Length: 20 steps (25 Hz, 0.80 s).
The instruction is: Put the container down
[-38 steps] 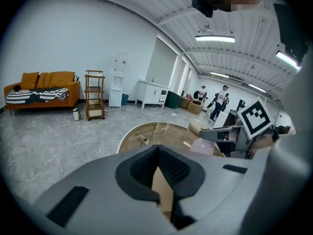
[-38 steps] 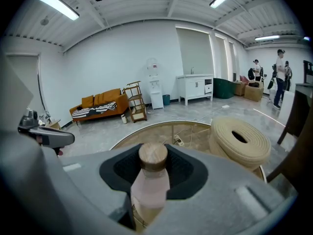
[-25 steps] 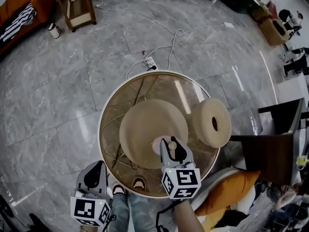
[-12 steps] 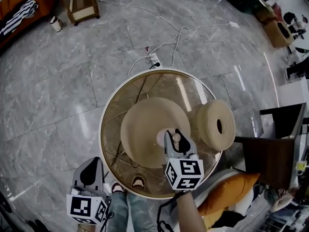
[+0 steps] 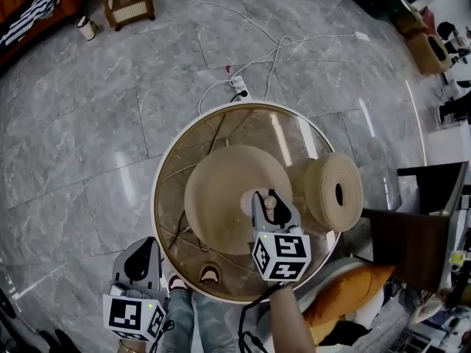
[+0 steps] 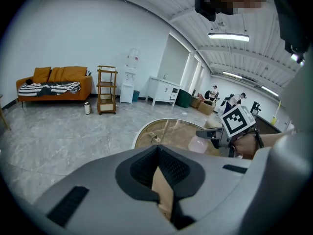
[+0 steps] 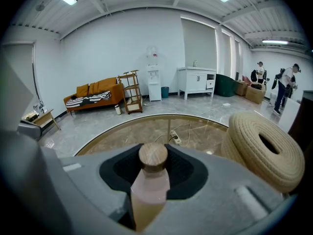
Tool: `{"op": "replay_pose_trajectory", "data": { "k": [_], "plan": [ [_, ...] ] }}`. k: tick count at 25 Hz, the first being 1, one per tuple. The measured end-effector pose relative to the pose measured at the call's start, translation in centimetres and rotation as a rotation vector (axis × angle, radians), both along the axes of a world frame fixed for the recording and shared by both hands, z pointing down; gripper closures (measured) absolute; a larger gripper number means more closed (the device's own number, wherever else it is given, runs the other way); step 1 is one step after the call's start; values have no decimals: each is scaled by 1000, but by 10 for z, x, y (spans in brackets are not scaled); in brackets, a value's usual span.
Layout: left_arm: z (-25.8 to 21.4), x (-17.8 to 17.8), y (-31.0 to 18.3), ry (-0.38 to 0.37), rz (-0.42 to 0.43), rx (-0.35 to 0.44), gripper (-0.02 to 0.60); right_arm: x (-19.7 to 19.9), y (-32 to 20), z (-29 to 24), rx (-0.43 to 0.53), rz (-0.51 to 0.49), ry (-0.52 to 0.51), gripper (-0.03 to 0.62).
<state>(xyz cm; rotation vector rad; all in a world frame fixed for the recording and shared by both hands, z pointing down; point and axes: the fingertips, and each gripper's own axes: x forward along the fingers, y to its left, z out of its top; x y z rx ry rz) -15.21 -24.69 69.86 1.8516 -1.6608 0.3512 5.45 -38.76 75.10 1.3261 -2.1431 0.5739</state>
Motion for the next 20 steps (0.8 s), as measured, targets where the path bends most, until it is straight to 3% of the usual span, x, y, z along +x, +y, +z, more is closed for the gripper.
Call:
{"op": "replay_pose_trajectory", "data": {
  "k": [20],
  "plan": [
    [7,11,0,20,26,-7,584,0,2,7,2,-15,11,459]
  ]
}}
